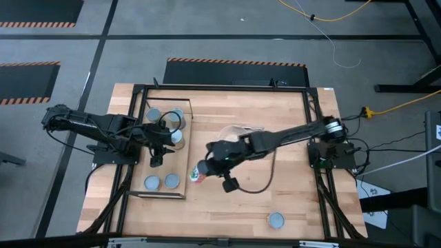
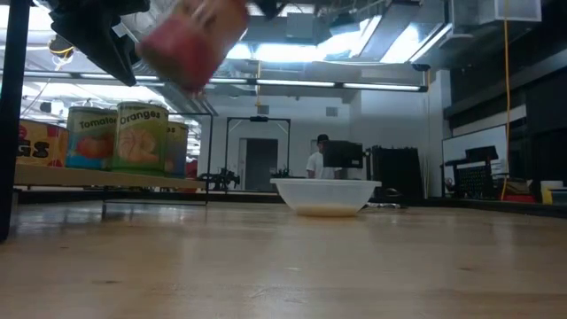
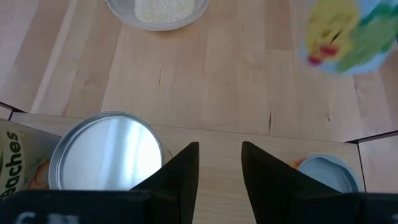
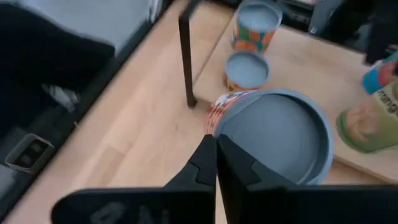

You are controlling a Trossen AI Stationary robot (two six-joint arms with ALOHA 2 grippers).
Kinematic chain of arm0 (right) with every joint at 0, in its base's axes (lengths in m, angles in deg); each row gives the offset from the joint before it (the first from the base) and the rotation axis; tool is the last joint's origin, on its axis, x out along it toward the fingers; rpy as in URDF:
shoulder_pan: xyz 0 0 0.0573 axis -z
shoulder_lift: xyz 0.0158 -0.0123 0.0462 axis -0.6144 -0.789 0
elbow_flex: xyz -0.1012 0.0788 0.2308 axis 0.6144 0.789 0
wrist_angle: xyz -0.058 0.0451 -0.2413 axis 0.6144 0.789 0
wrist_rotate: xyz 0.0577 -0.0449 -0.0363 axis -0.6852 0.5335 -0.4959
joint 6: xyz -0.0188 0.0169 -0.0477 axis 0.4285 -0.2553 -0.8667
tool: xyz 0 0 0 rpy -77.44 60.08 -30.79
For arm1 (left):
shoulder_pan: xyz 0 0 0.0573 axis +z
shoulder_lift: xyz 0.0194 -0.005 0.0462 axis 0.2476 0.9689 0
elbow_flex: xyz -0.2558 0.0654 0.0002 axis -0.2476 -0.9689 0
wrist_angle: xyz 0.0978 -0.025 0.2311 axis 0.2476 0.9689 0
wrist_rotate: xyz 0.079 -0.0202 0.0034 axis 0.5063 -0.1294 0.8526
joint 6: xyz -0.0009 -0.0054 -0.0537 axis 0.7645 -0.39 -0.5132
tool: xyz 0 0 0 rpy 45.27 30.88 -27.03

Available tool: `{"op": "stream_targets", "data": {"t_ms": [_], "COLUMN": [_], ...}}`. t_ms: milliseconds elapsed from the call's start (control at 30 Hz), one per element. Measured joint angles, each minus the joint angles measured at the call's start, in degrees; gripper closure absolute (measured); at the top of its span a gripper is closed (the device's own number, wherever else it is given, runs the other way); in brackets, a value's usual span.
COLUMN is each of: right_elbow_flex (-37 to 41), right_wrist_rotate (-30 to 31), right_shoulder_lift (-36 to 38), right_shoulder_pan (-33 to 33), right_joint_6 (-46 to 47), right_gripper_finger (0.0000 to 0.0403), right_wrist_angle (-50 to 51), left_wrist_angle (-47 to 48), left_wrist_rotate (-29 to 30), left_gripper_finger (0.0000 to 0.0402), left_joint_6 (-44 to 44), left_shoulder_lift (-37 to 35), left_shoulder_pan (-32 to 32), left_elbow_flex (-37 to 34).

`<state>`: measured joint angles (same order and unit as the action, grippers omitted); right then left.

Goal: Pick and place cans onto a shelf
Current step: Put the canned mixed fruits on the shelf

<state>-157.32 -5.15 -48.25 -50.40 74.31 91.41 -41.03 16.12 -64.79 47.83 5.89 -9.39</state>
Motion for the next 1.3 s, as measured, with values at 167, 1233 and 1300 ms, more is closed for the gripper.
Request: {"op": "stream_targets", "data": {"t_ms": [167,1233,1300], "right_elbow_flex": [-5.53,-5.98,-5.98], "right_wrist_rotate": [0.0,1.53,1.53], "right_shoulder_lift": [-6.77,-13.61,-13.61], "right_shoulder_pan": [1.03,1.51,1.51], "right_joint_6": [-2.56,-10.51,-10.51], "right_gripper_finger": [0.0398,0.0348,0.0348], "right_wrist_angle": [7.4,12.13,12.13], "left_wrist_angle": [0.03,-0.46,-0.5], "left_wrist_rotate": [-0.02,-0.02,-0.02], "left_gripper_finger": [0.0288,0.0288,0.0288], "left_joint_6": [0.0,-0.15,-0.17], "left_shoulder_lift": [0.0,0.0,0.0], "left_shoulder_pan": [0.0,-0.02,-0.01], "left_elbow_flex": [0.02,0.0,0.0]}}
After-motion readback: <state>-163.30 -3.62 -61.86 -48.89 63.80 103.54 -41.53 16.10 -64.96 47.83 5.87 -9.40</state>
